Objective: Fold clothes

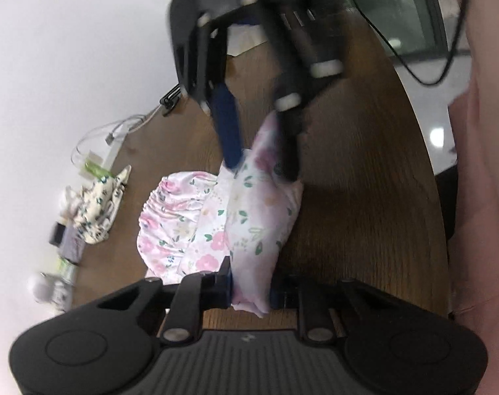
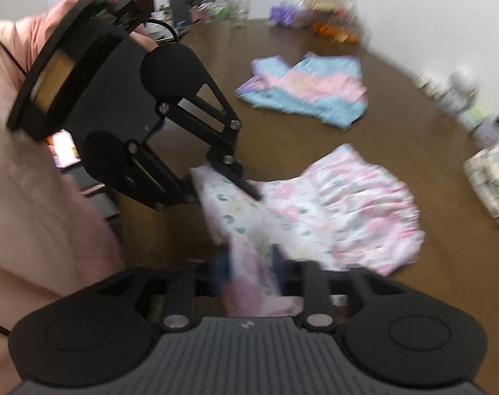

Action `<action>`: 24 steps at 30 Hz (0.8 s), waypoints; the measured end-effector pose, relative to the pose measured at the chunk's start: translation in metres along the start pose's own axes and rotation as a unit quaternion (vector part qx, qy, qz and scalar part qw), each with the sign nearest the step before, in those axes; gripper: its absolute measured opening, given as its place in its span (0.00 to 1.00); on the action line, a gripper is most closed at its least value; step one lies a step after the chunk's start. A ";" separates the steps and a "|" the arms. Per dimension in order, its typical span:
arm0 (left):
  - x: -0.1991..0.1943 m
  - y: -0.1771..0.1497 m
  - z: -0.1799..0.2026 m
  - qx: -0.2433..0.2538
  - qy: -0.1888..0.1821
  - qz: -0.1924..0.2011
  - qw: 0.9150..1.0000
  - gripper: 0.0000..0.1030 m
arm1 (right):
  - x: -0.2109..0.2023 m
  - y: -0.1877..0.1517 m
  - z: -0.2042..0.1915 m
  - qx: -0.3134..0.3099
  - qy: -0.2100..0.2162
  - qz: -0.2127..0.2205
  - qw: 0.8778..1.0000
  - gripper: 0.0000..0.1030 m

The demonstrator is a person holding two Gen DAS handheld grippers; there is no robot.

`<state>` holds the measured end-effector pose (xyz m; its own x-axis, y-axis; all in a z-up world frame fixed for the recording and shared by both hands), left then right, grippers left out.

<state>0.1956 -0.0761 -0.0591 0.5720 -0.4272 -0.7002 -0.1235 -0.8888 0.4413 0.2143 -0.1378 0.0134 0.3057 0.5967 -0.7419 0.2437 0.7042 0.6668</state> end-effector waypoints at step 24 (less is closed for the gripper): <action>0.003 0.004 -0.076 -0.284 -0.173 -0.028 0.943 0.32 | -0.002 -0.024 0.037 0.167 0.105 0.060 0.978 0.16</action>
<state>0.2585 -0.0686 -0.0163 0.2539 -0.4972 -0.8296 0.4095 -0.7218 0.5580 0.2424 -0.1696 0.0013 0.1638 0.7584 -0.6309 0.5157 0.4793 0.7101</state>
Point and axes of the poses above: each gripper's, at about its wrist camera, not at the fingertips, and x roughly the way its jaws point, z to its right, y to its top, the point moved 9 cm from there along x, roughly the way its jaws point, and after that the axes turned 3 degrees about z, right-handed, at the moved point
